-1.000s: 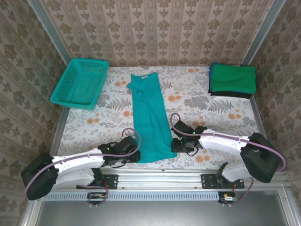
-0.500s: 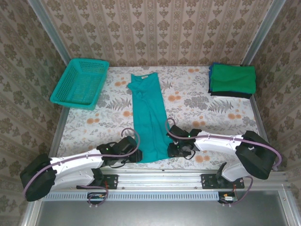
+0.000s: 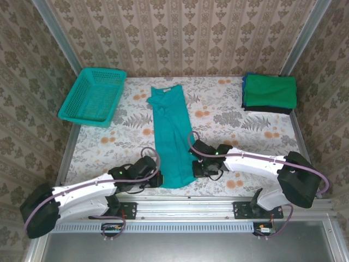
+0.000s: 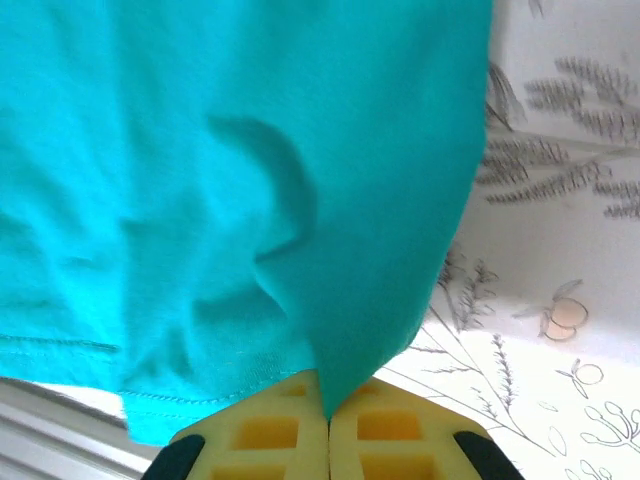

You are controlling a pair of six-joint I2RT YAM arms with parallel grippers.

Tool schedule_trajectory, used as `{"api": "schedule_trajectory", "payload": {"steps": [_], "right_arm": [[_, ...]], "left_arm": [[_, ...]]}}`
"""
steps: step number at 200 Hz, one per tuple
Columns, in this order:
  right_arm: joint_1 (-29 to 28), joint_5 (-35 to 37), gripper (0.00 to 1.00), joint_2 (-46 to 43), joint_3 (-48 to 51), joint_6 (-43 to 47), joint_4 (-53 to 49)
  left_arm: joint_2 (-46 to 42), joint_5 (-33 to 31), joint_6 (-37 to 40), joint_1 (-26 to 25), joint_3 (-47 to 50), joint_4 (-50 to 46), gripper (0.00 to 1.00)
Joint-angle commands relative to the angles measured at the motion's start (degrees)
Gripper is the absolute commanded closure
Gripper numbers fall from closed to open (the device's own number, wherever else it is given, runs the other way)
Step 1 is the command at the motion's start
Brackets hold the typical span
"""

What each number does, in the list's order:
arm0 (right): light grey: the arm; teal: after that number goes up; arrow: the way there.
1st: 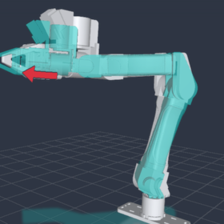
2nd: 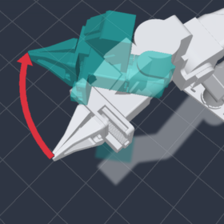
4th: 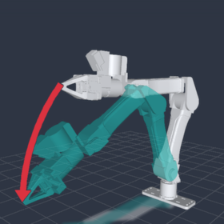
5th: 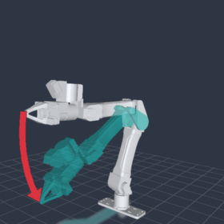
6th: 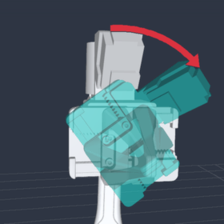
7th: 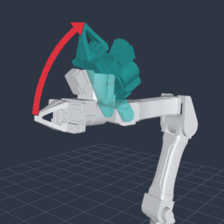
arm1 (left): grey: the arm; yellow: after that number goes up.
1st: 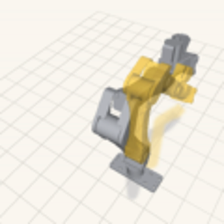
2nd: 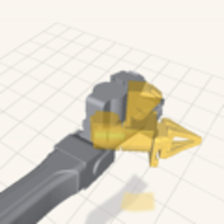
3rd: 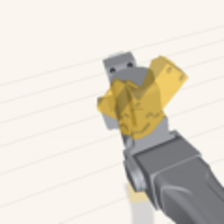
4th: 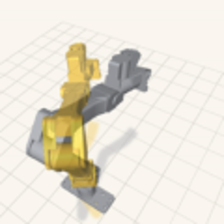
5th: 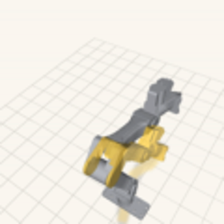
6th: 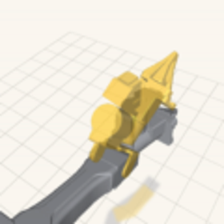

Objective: Fold and stack the t-shirts

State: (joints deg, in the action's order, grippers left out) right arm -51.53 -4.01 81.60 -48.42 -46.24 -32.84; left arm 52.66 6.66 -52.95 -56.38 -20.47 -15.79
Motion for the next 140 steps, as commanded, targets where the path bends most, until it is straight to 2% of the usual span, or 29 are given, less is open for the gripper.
{"api": "schedule_trajectory", "payload": {"steps": [1,34,86,140], "right_arm": [[1.6,2.5,0.94,-0.2,-6.1,3.7,-3.8],[7.1,2.1,0.94,5.8,-15.4,9.3,-4.7],[16.6,-1.5,0.94,21.4,-34.5,16.7,-4.4],[23.0,-6.4,0.91,38.4,-55.2,20.6,-10.2]], "left_arm": [[-3.1,1.7,5.6,6.4,-4.5,-4.1,1.00],[2.6,6.6,14.1,18.5,-11.7,-4.1,1.00],[24.9,15.7,23.9,33.4,-27.3,-0.6,1.00],[45.4,22.8,28.3,40.4,-43.6,-1.2,1.00]]}}
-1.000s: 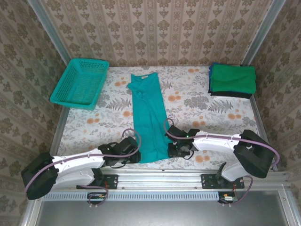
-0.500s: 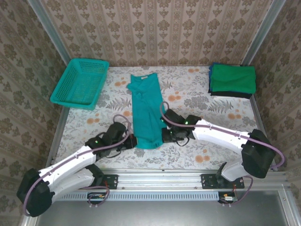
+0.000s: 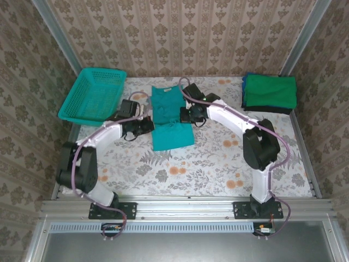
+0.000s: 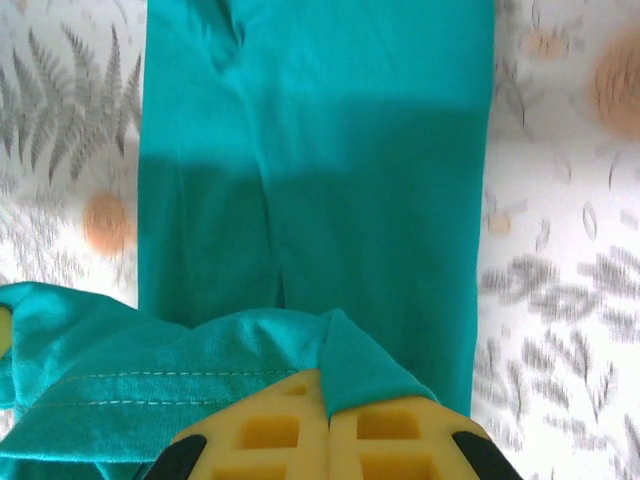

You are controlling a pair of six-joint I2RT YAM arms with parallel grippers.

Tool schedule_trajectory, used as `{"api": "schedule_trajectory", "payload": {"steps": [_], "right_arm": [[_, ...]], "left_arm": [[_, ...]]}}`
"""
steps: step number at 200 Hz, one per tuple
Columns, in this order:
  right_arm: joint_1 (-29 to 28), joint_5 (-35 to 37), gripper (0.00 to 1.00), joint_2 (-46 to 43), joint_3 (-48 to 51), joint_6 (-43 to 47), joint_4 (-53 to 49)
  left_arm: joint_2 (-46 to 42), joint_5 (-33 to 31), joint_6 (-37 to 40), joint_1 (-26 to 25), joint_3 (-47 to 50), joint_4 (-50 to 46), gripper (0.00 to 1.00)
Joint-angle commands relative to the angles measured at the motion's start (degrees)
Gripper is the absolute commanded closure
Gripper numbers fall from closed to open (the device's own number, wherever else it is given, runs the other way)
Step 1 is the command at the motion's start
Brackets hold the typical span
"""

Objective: Fold and stack the t-shirts

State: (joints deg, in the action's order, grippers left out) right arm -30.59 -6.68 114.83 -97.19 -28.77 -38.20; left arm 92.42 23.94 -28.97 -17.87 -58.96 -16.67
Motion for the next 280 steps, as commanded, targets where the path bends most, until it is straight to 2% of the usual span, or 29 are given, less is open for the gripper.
{"api": "schedule_trajectory", "payload": {"steps": [1,47,66,74,86,114,126,157,183,218,241,280], "right_arm": [[2.1,-3.7,0.92,5.5,-6.7,3.1,-5.0],[4.4,-6.6,0.90,13.4,-12.9,3.2,-5.4],[5.1,-6.2,0.88,14.7,-14.1,3.1,-5.5],[5.4,-6.2,0.85,14.9,-14.5,3.1,-5.5],[5.7,-6.1,0.74,15.2,-15.6,3.6,-5.9],[5.8,-3.1,0.66,13.7,-18.1,5.5,-6.7],[5.8,-1.5,0.66,11.8,-17.5,6.3,-6.2],[5.2,-1.8,0.64,5.9,-9.4,6.2,1.0],[4.4,-8.5,0.65,7.2,-5.9,4.5,6.7],[3.9,-11.3,0.65,14.3,-11.5,4.6,7.2],[4.0,-9.1,0.65,19.6,-17.3,4.7,4.8],[3.9,-3.7,0.60,25.8,-24.2,3.5,-2.3]], "left_arm": [[6.0,5.5,4.4,2.0,-5.5,-0.3,1.00],[17.0,8.5,6.1,3.9,-14.0,-2.2,1.00],[20.1,9.2,6.6,4.2,-17.1,-3.4,0.92],[20.9,9.1,7.1,4.3,-18.3,-4.3,0.90],[21.1,8.8,7.5,4.4,-19.4,-5.0,0.90],[19.2,8.0,8.3,5.4,-20.6,-6.8,0.84],[17.9,7.2,8.8,5.8,-20.8,-7.6,0.81],[14.7,5.6,9.5,6.8,-19.0,-8.6,0.78],[11.9,3.6,9.3,7.0,-16.5,-8.6,0.77],[9.1,3.1,9.7,4.1,-13.0,-6.0,0.76],[11.7,4.4,9.6,1.3,-11.8,-5.0,0.78],[11.2,6.0,6.9,-2.9,-3.2,1.1,0.79]]}}
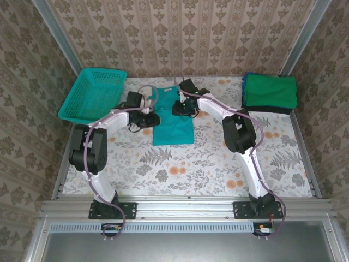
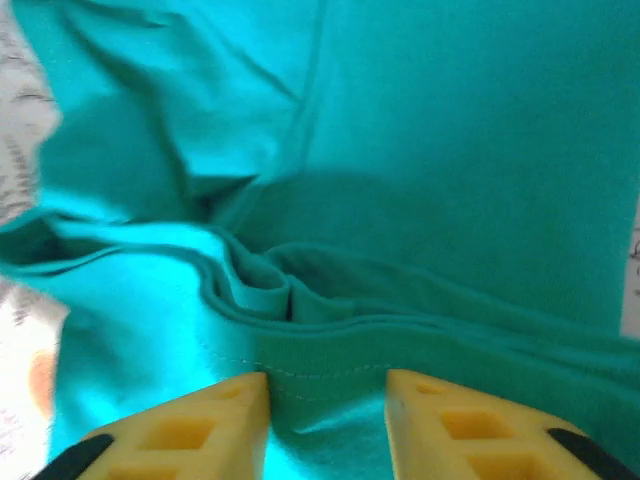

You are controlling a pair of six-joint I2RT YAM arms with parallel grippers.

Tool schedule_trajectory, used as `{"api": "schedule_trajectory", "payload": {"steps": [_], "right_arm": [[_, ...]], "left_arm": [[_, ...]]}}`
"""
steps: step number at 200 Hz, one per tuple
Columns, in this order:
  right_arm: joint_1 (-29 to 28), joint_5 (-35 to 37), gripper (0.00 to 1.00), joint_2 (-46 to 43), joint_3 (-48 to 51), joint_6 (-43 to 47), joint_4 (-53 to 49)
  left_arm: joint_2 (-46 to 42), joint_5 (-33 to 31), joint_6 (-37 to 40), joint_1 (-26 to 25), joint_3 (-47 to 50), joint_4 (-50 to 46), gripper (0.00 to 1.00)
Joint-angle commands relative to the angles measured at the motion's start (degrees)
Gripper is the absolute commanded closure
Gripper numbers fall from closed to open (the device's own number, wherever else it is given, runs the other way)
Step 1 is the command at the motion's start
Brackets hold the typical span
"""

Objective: Fold and stack the t-shirts

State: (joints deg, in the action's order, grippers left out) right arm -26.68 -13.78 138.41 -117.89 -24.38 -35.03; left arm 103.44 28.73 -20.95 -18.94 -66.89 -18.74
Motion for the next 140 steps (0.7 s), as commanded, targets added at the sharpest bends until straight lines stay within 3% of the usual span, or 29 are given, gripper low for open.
{"api": "schedule_trajectory", "payload": {"steps": [1,45,140], "right_arm": [[0.0,3.5,0.60,2.2,-3.5,-1.0,-5.5],[-0.1,4.7,0.58,-1.5,2.4,-1.3,-4.9],[-5.0,4.5,0.57,-24.2,36.5,-2.6,6.2]], "left_arm": [[0.1,1.1,-1.1,-1.9,4.9,3.3,0.79],[-3.3,0.4,-3.1,-4.4,16.2,6.4,0.80],[-11.3,-3.4,-8.0,-13.2,25.8,6.6,0.83]]}}
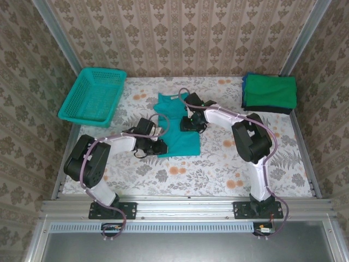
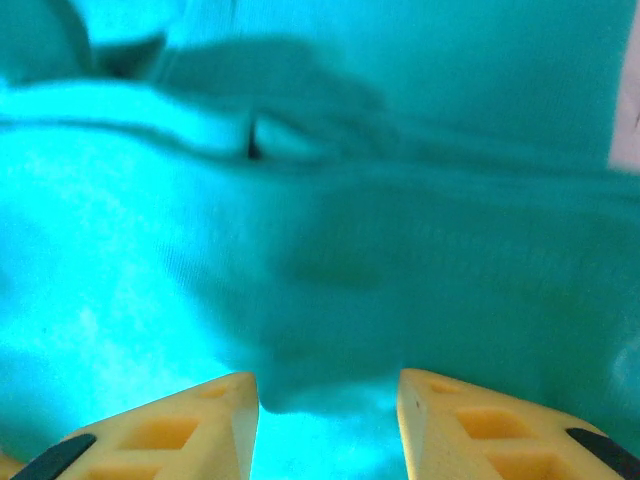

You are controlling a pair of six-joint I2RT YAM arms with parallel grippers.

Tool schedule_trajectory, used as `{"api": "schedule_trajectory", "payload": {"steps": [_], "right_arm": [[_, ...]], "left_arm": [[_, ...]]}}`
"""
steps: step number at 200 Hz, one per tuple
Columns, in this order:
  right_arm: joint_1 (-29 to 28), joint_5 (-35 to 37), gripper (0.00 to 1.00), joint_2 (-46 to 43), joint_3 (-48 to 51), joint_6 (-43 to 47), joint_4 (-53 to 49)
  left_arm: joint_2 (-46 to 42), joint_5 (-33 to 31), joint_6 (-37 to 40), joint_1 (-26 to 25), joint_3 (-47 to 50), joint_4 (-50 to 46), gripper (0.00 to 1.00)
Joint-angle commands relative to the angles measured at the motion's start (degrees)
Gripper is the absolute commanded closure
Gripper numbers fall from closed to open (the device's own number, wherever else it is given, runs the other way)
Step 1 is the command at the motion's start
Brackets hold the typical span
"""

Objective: Fold and stack the t-shirts

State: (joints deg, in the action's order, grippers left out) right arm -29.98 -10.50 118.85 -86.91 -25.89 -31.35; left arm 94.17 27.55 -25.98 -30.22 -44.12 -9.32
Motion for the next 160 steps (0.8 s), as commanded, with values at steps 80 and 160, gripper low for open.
{"api": "schedule_trajectory", "payload": {"steps": [80,160], "right_arm": [[-2.5,1.6,0.56,-14.8,12.5,0.0,3.5],[-2.9,4.5,0.55,-10.6,10.5,-1.7,8.0]], "left_arm": [[-14.0,-9.2,-3.4,-2.8,1.4,-8.9,0.72],[-9.1,-12.9,-1.4,3.8,-6.7,-7.2,0.68]]}}
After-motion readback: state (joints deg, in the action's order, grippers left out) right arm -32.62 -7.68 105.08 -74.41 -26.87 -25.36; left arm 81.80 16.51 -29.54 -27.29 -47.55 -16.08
